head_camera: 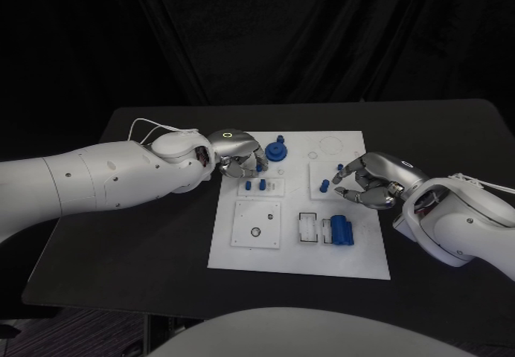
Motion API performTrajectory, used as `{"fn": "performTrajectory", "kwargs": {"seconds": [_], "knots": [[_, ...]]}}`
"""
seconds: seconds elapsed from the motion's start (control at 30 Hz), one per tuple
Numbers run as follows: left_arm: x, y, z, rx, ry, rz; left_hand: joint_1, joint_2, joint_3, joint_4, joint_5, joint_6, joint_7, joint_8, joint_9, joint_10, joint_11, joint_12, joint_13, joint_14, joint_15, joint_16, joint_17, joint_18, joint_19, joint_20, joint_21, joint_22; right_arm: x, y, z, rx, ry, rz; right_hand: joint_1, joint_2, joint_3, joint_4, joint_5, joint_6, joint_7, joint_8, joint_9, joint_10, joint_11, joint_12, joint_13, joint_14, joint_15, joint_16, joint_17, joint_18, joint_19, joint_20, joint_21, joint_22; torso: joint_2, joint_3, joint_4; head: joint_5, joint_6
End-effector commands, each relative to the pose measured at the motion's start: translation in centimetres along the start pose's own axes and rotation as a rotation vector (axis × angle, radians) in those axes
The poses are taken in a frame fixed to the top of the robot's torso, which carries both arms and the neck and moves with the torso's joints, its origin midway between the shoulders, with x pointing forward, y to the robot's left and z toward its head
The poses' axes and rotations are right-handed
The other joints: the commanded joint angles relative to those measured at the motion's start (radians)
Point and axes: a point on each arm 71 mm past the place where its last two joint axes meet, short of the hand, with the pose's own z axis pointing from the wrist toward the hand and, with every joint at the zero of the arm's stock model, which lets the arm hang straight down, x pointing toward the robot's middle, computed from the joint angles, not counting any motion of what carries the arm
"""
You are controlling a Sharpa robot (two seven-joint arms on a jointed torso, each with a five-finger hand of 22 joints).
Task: Assemble the parts on the task board
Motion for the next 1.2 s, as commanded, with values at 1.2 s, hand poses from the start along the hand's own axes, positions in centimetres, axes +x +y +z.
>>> {"fn": "performTrajectory", "kwargs": {"seconds": [1.2], "knots": [[-0.8,2.0,-1.7,-0.075,-0.122,0.036,0.044,-0.036,-0.004,-0.022,-0.006,-0.186,-0.076,-0.055,-0.061,-0.225,0.018,0.0,0.015,-0.116,0.013,-0.074,-0.142,0.059,-0.089,0.006,-0.301,0.015,0.0,-0.3,-0.3,0.016,0.009,-0.002,-0.003,-0.002,0.008,0.001,0.004,0.011,0.0,0.003,-0.002,0.057,-0.006,-0.009,0.215,0.097,-0.006,-0.008,0.23,0.013,-0.004,-0.004,-0.002,0.153,0.0,-0.0007,-0.0003,0.001,0.0]]}}
